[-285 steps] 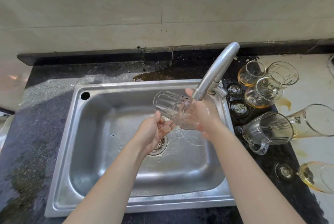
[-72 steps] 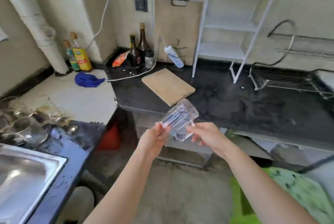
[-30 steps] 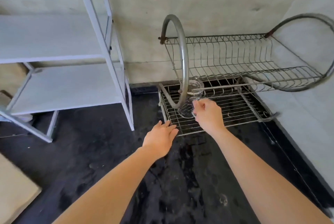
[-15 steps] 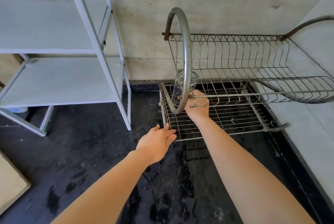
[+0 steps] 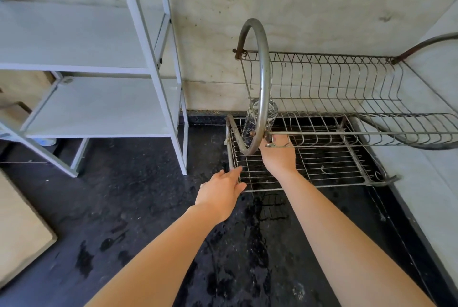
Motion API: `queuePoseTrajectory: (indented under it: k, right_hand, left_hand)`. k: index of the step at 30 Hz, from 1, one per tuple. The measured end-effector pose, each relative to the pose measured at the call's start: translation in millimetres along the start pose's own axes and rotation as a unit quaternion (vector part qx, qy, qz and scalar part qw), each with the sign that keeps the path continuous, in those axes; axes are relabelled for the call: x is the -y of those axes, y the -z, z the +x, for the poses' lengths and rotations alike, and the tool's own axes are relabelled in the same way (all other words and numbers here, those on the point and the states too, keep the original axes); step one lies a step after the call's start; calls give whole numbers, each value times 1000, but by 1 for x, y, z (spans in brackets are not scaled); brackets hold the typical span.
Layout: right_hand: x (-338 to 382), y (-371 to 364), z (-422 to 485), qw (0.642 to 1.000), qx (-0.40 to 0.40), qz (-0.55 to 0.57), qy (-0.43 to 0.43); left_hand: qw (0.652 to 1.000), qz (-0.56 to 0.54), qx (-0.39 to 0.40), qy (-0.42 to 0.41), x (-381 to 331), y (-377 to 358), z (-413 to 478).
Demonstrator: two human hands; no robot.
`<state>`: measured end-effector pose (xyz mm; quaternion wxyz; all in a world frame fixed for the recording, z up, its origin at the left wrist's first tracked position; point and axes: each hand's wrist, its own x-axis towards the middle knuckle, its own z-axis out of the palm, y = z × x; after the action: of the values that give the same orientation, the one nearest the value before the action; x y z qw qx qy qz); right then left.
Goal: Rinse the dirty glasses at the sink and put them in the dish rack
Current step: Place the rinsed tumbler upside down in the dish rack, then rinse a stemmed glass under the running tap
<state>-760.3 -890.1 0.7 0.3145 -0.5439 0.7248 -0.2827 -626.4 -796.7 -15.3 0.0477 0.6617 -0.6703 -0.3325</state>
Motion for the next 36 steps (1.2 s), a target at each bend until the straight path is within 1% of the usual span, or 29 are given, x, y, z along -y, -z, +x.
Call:
queuePoseTrajectory:
  k: [2, 5, 8, 11, 14, 18, 23, 28, 32, 36]
  right_hand:
    - [-3, 5, -18, 1000, 3, -25, 13]
    - [-4, 12, -56, 996, 9, -53, 72]
    - [2, 7, -97, 989, 40, -42, 139]
    - [15, -10, -137, 977, 89, -41, 189]
    - [29, -40, -177, 960, 170, -70, 213]
    - [46, -92, -242, 917, 281, -123, 254]
    - [78, -152, -342, 856, 373, -175, 312]
    - [107, -208, -453, 805, 419, -210, 363]
    - [124, -258, -545, 786, 433, -219, 383]
    - [140, -303, -626, 755, 455, -220, 417]
  left_hand:
    - [999, -10, -39, 23, -3, 3, -9]
    - [995, -16, -82, 55, 7, 6, -30]
    - [991, -17, -107, 83, 35, 9, -62]
    - [982, -28, -132, 130, 68, 13, -104]
    - [973, -26, -147, 173, 105, 17, -149]
    - [954, -41, -181, 236, 153, 22, -221]
    - [918, -65, -240, 309, 220, 19, -330]
    - [886, -88, -281, 359, 288, 3, -450]
    - [862, -101, -305, 392, 339, -8, -547]
    - [831, -115, -316, 443, 383, -11, -630]
